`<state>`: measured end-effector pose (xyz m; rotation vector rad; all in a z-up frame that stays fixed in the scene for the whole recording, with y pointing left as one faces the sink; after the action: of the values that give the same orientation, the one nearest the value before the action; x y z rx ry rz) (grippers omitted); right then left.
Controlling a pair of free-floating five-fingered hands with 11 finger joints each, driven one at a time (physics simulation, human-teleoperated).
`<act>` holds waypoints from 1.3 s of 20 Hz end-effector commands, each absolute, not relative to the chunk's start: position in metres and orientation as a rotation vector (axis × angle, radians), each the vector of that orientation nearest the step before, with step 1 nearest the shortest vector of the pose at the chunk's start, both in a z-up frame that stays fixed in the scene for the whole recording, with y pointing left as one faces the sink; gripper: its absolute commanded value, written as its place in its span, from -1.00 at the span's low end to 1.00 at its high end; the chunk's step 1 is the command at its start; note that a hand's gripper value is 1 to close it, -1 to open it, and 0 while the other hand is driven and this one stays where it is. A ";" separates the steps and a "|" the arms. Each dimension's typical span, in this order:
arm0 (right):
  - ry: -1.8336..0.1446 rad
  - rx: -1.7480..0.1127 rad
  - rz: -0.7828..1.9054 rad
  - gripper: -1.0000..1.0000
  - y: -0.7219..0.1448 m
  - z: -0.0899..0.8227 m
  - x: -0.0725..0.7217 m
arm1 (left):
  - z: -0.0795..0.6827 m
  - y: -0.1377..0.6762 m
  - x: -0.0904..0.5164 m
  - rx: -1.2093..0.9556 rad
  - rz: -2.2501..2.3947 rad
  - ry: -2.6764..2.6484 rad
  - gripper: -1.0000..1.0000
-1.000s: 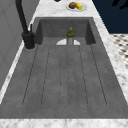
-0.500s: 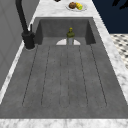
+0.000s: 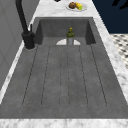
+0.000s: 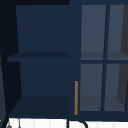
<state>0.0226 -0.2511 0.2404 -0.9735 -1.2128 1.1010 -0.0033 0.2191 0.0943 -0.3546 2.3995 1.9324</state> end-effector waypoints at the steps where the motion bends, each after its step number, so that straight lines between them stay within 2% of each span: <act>1: -1.213 -0.974 1.101 0.00 -0.251 0.240 0.023 | 0.081 0.203 0.009 -0.372 2.039 2.263 -1.00; 10: -1.213 -0.974 1.101 0.00 -0.251 0.240 0.023 | 0.062 0.193 0.071 -0.333 1.942 2.381 -1.00; 18: -1.213 -0.974 1.101 0.00 -0.251 0.240 0.023 | 0.060 0.216 0.110 -0.256 1.967 2.383 -1.00; 26: -1.213 -0.974 1.101 0.00 -0.251 0.240 0.023 | 0.081 0.219 0.114 -0.001 1.968 2.571 -1.00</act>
<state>0.0226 -0.2511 0.2404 -0.9735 -1.2128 1.1010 0.1154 0.2144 0.0724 -0.0389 2.5805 1.9849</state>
